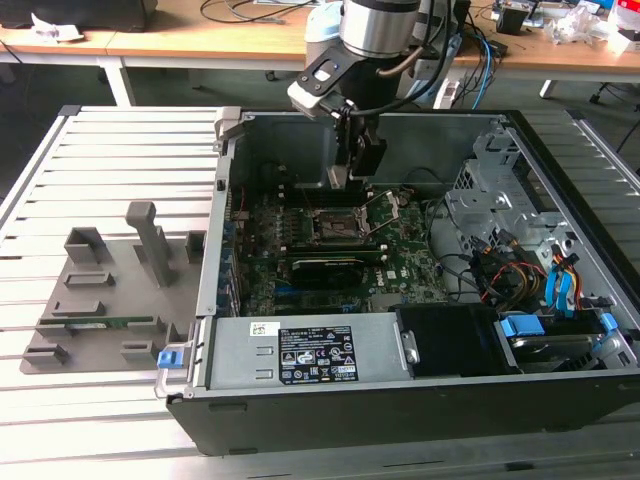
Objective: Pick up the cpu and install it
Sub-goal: 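Place the cpu into insertion slot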
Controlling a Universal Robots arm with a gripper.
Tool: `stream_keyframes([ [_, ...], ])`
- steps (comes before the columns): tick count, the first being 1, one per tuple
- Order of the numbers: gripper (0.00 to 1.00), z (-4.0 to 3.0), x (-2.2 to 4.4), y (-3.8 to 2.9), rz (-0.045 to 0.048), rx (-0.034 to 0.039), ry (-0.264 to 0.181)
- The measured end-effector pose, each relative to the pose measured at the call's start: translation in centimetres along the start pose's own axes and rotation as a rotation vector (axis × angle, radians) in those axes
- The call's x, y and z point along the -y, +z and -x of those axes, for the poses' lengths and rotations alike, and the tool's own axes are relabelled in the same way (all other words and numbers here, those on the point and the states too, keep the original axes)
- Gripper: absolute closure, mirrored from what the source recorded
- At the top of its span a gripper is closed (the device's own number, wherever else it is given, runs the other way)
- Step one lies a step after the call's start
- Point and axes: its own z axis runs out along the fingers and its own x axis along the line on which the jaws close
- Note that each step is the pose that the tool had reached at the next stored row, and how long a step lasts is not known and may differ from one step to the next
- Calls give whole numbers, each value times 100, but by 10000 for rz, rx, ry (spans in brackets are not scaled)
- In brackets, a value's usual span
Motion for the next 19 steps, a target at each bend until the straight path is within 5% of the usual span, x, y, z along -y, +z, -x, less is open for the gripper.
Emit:
stream_keyframes([
  [19, 45, -5, -9, 159, -3, -6, 95],
])
